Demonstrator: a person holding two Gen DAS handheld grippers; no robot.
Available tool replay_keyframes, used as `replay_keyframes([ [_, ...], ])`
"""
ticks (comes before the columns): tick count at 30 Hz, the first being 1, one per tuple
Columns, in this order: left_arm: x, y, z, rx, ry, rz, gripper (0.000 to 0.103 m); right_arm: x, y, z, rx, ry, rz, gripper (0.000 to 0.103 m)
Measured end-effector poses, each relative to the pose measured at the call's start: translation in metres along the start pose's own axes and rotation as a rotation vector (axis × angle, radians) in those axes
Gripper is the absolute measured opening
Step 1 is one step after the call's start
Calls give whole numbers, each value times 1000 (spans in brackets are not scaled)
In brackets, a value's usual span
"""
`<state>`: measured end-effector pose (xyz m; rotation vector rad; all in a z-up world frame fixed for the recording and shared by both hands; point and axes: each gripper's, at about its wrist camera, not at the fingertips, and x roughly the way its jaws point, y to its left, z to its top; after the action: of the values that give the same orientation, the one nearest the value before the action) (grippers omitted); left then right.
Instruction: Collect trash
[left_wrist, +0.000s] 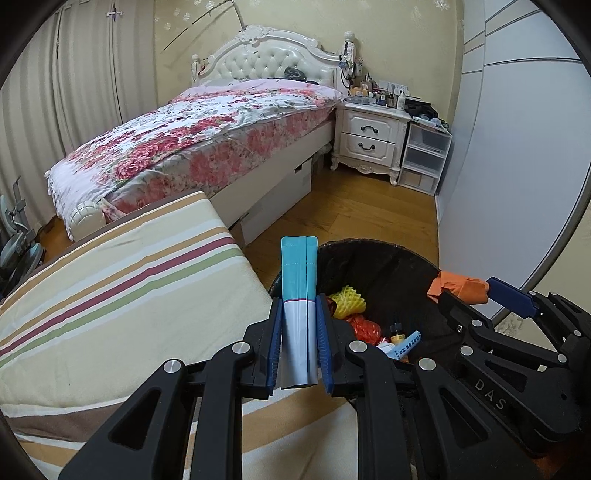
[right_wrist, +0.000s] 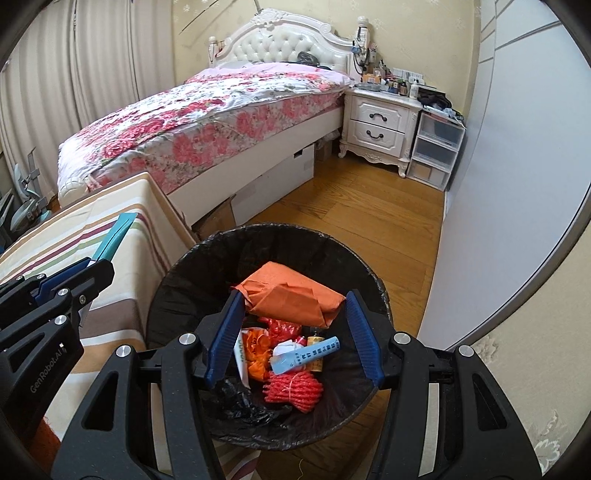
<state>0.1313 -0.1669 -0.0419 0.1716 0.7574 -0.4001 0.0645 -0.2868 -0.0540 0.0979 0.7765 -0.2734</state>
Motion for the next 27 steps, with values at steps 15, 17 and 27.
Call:
replay_keyframes([
  [15,26,-19,5,32,40,15,20,12,-20,1,39,8,-38,64],
  [17,27,-19,5,29,43,19,22,10,-23,1,47,4,-43,64],
  [27,26,-17,9,20,13,30,67,6,-29,2,68,-8,-64,68],
])
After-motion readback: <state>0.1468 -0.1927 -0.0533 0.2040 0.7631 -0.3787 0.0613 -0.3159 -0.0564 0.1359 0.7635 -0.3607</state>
